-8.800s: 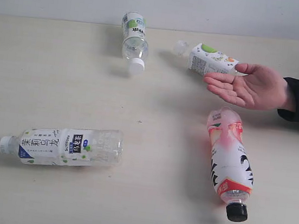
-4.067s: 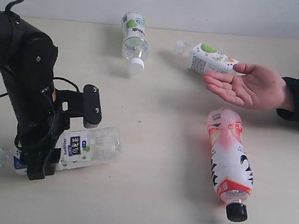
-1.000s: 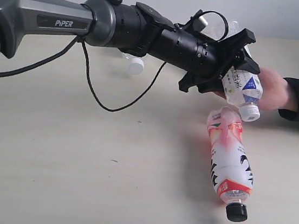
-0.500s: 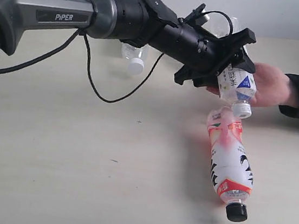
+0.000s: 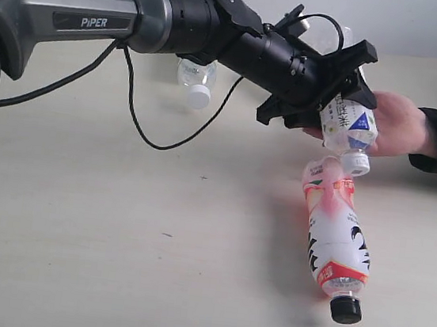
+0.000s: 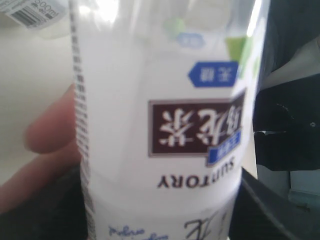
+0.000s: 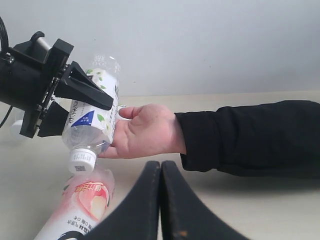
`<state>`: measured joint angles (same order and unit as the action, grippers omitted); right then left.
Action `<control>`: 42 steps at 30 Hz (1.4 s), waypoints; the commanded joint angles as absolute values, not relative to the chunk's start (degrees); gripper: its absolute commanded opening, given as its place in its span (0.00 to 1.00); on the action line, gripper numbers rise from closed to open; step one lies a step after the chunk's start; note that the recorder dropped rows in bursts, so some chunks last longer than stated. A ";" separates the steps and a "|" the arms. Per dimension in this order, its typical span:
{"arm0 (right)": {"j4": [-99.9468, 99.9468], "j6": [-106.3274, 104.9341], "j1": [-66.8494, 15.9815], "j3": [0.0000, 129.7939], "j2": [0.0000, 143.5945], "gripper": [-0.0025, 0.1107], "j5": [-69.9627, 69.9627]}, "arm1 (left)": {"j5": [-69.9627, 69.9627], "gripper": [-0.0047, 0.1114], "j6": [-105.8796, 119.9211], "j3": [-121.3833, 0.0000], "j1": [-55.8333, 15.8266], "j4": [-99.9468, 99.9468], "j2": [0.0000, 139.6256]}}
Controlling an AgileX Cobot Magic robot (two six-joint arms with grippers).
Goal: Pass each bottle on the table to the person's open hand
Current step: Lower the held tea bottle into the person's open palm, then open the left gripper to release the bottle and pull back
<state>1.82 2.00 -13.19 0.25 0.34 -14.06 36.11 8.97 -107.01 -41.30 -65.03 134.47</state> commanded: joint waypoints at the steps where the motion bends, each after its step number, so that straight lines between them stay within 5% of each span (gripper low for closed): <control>1: 1.64 1.67 -12.89 0.00 0.00 0.02 -13.58 | 38.60 0.45 8.56 -107.38 -41.34 -64.86 134.57; 18: 1.64 1.74 -12.89 0.00 0.00 0.02 -13.70 | 39.47 0.76 9.35 -107.38 -41.34 -65.08 134.57; 32: 1.64 1.74 -12.89 0.00 0.00 0.02 -13.68 | 46.44 0.76 13.23 -107.43 -39.85 -63.17 127.02; 36: 1.64 1.64 -12.89 0.00 0.00 0.02 -13.68 | 48.79 0.60 13.23 -107.43 -39.85 -60.15 124.91; 42: 1.64 1.64 -12.89 0.00 0.00 0.02 -13.68 | 53.90 0.15 13.23 -107.43 -39.85 -57.58 122.51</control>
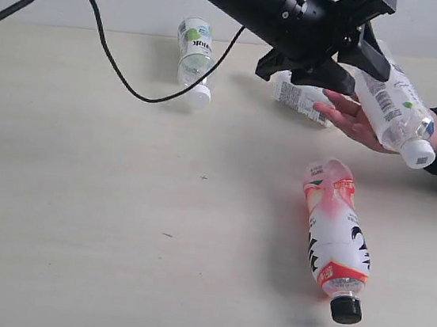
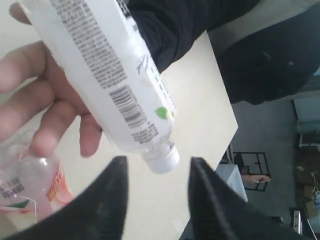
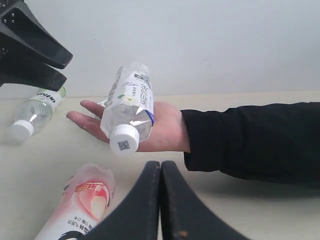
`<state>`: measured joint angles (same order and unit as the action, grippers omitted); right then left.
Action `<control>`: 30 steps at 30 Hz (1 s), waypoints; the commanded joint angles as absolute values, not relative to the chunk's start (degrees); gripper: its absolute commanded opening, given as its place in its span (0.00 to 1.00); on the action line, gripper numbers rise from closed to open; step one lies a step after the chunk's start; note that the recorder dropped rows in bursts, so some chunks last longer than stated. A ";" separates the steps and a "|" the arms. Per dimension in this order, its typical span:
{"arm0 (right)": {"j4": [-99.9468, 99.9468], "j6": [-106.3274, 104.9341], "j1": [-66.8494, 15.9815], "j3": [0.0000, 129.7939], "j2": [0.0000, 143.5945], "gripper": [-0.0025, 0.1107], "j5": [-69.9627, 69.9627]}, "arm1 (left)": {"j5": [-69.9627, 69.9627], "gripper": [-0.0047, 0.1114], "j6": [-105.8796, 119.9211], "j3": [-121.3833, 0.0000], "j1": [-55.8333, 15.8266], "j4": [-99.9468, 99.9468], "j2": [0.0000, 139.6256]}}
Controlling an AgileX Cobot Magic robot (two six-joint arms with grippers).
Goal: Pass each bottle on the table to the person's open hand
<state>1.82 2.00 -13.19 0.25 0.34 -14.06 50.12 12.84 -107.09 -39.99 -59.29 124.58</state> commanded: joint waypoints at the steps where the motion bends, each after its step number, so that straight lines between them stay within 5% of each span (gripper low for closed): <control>1: 1.64 1.64 -12.89 0.00 0.00 0.02 -13.68 | 54.68 0.06 13.34 -107.43 -39.85 -56.80 122.01; 13: 1.64 1.64 -12.89 0.00 0.00 0.02 -13.68 | 55.09 0.04 21.76 -101.33 -40.77 -48.82 112.80; 30: 1.64 1.75 -12.89 0.00 0.00 0.02 -13.68 | 25.15 0.04 38.89 -57.30 -40.77 -49.01 81.06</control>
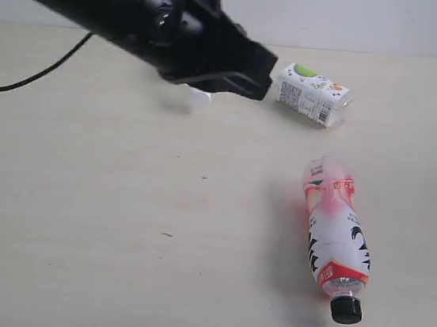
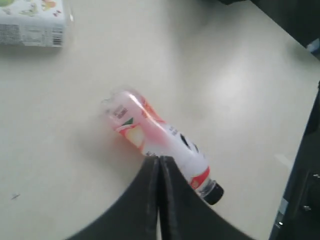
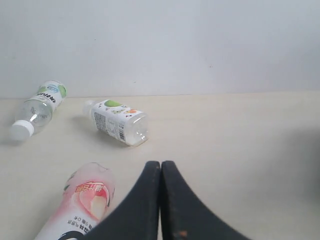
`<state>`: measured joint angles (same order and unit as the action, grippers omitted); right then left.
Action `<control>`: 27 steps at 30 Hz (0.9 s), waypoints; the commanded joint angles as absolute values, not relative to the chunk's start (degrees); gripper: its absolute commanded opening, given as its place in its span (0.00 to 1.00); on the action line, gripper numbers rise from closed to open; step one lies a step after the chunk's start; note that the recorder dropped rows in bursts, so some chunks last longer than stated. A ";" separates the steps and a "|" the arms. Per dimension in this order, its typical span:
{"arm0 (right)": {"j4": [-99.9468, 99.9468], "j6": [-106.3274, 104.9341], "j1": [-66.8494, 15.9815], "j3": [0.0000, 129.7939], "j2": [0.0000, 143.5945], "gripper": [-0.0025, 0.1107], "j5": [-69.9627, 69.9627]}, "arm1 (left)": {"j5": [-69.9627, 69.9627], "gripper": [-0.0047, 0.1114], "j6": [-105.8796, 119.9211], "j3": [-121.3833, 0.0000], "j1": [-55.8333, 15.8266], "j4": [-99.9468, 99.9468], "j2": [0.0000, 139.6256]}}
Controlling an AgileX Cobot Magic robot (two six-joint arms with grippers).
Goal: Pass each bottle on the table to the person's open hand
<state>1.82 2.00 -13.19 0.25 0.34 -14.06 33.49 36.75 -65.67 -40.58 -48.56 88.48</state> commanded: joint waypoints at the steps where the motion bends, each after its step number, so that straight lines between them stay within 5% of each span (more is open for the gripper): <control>1: 1.64 1.63 -12.89 0.00 0.00 0.02 -13.68 | 22.75 0.04 38.89 -54.76 -40.77 -49.01 78.99; 9: 1.64 1.73 -12.89 0.00 0.00 0.02 -13.68 | 7.38 0.04 38.98 -37.76 -40.77 -49.51 63.48; 27: 1.64 1.63 -12.89 0.00 0.00 0.02 -13.29 | -3.32 0.04 38.88 -13.62 -40.77 -49.74 33.31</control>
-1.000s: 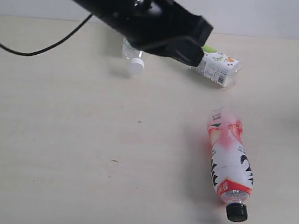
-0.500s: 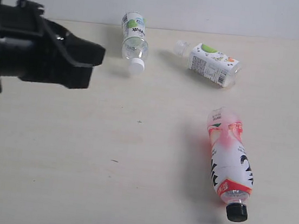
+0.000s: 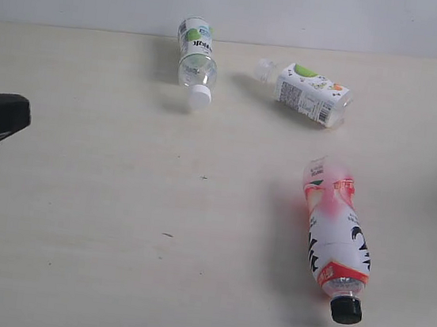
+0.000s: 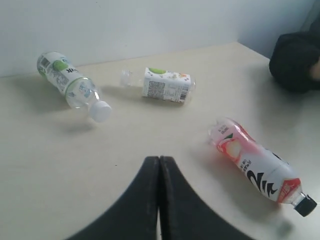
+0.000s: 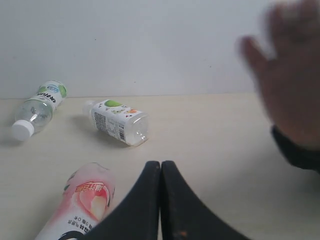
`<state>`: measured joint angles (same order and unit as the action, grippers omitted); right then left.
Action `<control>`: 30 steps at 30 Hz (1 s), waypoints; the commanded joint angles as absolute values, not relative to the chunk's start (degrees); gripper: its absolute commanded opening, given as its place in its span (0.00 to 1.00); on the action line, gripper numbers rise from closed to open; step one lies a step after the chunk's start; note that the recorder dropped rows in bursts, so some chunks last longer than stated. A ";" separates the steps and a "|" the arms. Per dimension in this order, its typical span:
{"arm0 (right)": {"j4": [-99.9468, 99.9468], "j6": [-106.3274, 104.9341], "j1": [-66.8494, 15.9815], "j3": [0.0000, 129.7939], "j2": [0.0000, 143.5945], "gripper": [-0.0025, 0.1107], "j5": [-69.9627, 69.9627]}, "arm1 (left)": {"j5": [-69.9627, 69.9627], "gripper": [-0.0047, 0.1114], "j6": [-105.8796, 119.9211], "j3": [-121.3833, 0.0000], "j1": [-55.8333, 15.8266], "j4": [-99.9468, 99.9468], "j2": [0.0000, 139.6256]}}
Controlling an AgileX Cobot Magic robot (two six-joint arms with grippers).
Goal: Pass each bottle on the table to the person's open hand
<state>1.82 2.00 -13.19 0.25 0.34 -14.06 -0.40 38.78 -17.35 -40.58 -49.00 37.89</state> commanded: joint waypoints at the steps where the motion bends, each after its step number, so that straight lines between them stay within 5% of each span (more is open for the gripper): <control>1: 1.64 1.63 -12.89 0.00 0.00 0.02 -13.29 | -3.33 0.04 38.88 -13.00 -40.77 -49.74 32.15; 30: 1.64 1.63 -12.89 0.00 0.00 0.02 -13.58 | 2.29 0.04 38.79 -9.58 -40.64 -49.71 28.39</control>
<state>1.82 2.00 -13.19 0.25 0.34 -14.06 1.97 38.78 -9.71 -40.58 -49.41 28.82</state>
